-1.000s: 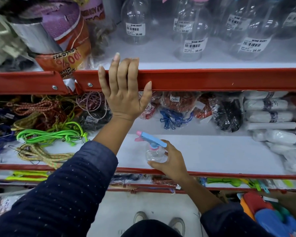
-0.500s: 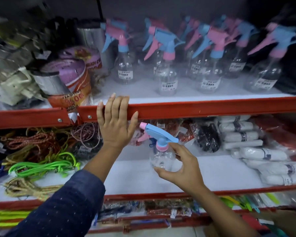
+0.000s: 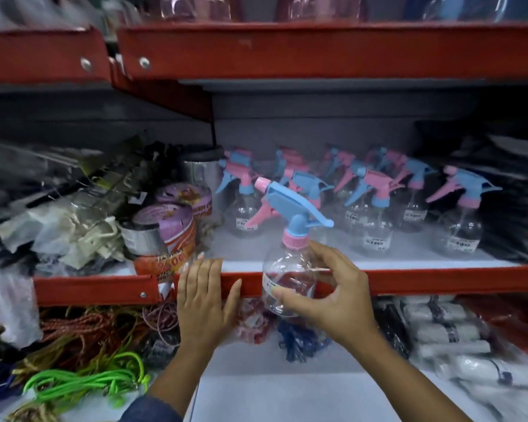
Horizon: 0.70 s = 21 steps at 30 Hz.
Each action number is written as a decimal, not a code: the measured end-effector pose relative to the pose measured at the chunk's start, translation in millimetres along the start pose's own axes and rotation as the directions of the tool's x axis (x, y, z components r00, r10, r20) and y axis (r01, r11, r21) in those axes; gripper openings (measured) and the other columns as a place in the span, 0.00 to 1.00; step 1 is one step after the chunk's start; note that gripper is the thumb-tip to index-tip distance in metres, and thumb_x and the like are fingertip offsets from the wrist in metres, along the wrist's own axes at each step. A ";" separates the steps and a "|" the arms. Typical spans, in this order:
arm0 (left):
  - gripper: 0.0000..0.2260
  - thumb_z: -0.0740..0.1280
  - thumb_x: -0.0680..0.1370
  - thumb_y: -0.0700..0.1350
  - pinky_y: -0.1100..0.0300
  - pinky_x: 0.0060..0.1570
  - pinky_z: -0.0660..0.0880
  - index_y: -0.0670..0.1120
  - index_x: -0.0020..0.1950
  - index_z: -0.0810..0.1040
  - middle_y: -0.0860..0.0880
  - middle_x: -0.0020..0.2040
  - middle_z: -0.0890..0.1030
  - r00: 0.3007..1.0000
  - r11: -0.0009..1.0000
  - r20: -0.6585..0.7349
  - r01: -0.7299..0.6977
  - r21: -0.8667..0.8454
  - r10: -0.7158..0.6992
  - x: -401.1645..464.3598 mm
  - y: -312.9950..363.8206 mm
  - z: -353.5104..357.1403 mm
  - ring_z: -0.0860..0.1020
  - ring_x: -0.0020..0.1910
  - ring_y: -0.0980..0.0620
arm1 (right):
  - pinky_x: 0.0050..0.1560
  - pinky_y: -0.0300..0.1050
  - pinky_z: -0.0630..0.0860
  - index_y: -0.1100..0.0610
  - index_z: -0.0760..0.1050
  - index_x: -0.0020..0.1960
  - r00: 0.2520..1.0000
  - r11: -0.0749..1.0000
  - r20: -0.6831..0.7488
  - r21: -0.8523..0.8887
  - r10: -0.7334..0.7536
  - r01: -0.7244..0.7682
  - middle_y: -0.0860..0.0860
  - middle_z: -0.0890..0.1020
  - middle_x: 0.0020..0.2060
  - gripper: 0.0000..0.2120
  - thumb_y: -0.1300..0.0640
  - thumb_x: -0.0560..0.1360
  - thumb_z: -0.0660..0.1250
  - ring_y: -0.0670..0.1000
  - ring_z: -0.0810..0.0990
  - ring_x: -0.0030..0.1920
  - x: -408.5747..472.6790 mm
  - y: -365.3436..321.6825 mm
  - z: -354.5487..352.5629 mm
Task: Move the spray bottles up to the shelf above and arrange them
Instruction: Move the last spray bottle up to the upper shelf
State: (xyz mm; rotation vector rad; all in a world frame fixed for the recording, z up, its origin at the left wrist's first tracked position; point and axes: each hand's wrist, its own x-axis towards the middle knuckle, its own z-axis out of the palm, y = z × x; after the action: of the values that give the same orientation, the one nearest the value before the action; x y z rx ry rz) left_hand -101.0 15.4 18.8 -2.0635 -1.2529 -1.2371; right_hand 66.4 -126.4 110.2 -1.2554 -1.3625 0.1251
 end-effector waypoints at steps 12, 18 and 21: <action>0.23 0.52 0.81 0.58 0.48 0.73 0.56 0.41 0.63 0.70 0.40 0.58 0.78 0.994 0.999 -0.095 -0.049 0.002 0.049 0.8 -4.3 10.7 0.68 0.66 0.42 | 0.50 0.41 0.78 0.49 0.76 0.57 0.993 0.987 0.040 -0.125 0.112 -0.106 0.43 0.81 0.48 0.33 0.34 0.58 0.76 0.45 0.79 0.50 76.0 6.0 52.5; 0.23 0.51 0.81 0.58 0.49 0.73 0.54 0.41 0.62 0.70 0.40 0.57 0.78 0.989 0.998 -0.131 -0.066 0.017 0.068 0.3 -7.5 17.9 0.68 0.65 0.42 | 0.39 0.46 0.75 0.53 0.73 0.53 0.979 0.940 0.078 -0.301 0.189 -0.158 0.49 0.79 0.42 0.32 0.31 0.61 0.71 0.51 0.78 0.43 90.7 17.0 71.3; 0.23 0.51 0.81 0.58 0.49 0.73 0.53 0.41 0.62 0.70 0.42 0.58 0.76 0.985 0.997 -0.157 -0.074 0.025 0.077 1.0 -7.5 19.8 0.68 0.64 0.42 | 0.28 0.41 0.62 0.54 0.68 0.48 0.972 0.905 0.083 -0.391 0.218 -0.169 0.46 0.71 0.34 0.30 0.31 0.62 0.71 0.51 0.72 0.37 94.2 19.0 76.1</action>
State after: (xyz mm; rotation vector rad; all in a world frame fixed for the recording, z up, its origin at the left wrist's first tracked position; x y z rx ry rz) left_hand -97.9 33.8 8.9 -1.9393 -1.1004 -1.3199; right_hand 47.8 -8.1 136.5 -1.7383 -1.4091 0.0791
